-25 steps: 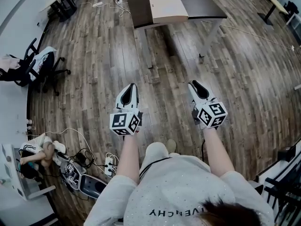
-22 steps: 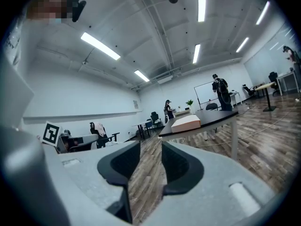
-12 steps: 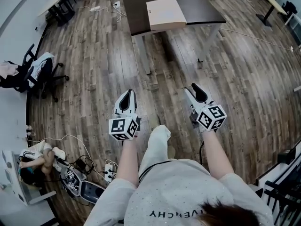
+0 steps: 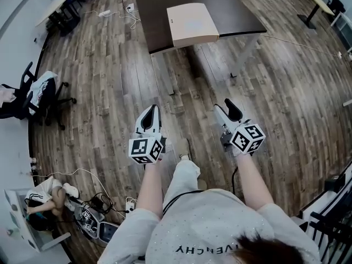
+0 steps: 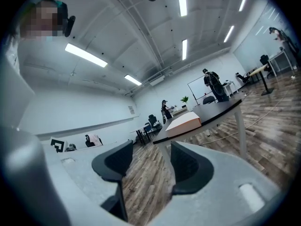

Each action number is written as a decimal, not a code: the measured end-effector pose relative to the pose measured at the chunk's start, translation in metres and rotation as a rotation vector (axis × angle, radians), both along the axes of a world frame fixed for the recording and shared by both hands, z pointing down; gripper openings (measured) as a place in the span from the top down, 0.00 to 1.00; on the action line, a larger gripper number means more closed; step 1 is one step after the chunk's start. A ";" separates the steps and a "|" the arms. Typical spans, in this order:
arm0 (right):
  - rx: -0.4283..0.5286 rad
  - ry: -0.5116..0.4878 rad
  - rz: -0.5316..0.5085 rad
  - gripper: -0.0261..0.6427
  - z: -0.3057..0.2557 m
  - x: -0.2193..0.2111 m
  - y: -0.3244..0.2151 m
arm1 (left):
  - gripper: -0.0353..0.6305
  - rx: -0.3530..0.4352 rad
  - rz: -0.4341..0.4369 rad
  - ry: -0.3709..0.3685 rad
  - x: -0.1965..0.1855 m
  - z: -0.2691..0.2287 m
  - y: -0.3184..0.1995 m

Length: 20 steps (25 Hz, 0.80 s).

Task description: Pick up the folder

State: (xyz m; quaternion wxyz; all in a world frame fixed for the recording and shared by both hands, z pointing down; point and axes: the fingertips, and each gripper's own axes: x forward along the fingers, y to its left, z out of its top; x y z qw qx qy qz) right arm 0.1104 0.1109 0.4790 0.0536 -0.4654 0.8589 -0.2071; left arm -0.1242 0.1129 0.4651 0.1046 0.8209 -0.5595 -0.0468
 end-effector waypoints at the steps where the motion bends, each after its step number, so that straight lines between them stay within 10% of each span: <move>1: -0.005 -0.001 0.000 0.59 0.001 -0.002 -0.011 | 0.95 -0.001 0.006 0.000 0.000 0.000 -0.012; 20: -0.113 -0.122 0.139 0.54 0.032 -0.023 -0.205 | 0.95 -0.038 0.143 0.002 -0.003 0.017 -0.221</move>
